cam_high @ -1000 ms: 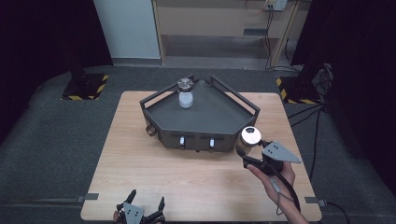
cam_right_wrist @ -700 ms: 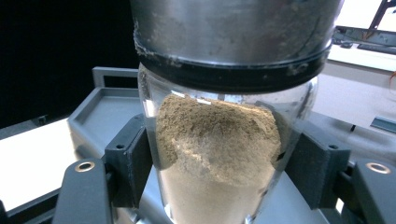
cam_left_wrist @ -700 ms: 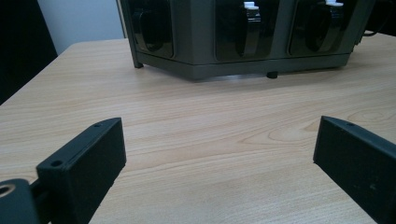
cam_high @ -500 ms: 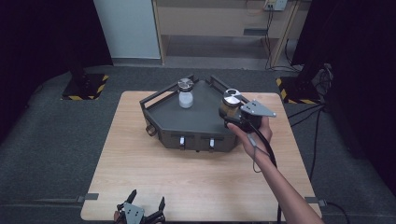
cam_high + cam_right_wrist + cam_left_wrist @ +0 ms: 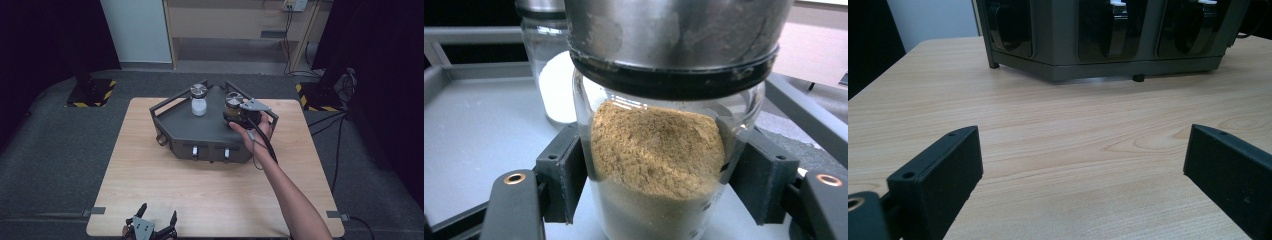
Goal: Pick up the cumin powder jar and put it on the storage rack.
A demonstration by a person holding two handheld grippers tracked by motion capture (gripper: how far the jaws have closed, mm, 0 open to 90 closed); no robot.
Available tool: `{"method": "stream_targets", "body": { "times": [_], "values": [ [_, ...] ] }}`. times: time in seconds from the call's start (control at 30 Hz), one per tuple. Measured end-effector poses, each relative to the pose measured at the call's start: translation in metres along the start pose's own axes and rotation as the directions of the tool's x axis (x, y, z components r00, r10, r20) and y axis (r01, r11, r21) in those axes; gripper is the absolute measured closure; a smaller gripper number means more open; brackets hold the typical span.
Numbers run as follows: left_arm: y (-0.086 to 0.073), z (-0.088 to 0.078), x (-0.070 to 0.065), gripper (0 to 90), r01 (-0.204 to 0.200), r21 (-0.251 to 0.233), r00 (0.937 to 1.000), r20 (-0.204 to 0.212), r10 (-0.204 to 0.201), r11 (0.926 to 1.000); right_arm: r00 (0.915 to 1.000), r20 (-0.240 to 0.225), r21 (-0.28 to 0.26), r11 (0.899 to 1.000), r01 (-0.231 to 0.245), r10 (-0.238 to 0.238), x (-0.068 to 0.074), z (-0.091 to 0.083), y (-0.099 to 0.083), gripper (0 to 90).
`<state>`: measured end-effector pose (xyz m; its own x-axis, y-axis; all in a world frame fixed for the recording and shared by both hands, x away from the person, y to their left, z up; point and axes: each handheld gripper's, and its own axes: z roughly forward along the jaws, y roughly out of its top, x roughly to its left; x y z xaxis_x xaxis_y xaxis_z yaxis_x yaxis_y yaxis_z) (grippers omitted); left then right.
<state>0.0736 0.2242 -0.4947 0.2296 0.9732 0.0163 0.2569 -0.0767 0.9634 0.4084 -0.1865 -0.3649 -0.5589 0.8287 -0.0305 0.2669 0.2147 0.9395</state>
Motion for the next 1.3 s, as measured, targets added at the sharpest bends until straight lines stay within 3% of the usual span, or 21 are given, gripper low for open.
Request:
{"method": "stream_targets", "body": {
  "times": [0.43,0.6,0.77,1.0,1.3],
  "values": [
    [0.0,0.001,0.0,1.4,0.0,0.001,1.0,0.004,0.0,1.0,0.9991,0.003,0.058,0.997,0.042,-0.042,0.005,0.009,0.006,30.7],
    [0.0,0.001,0.0,1.4,-0.001,0.0,1.0,0.004,0.001,1.0,0.9994,0.01,0.063,0.998,0.032,-0.032,0.006,0.009,0.007,30.4],
    [0.0,0.0,0.0,1.4,-0.003,-0.002,1.0,0.002,0.003,1.0,0.9995,0.027,0.058,0.998,0.013,-0.015,0.007,0.008,0.006,21.4],
    [0.0,0.0,0.001,1.4,-0.009,0.0,0.9999,-0.009,0.009,1.0,0.9995,0.032,0.036,0.999,-0.004,0.003,0.005,-0.008,0.007,18.5],
    [0.0,-0.001,-0.001,1.4,-0.015,-0.006,0.9997,-0.017,0.015,0.9999,0.9995,0.027,-0.014,1.0,-0.018,0.019,0.007,-0.043,-0.001,18.6]
  ]
}}
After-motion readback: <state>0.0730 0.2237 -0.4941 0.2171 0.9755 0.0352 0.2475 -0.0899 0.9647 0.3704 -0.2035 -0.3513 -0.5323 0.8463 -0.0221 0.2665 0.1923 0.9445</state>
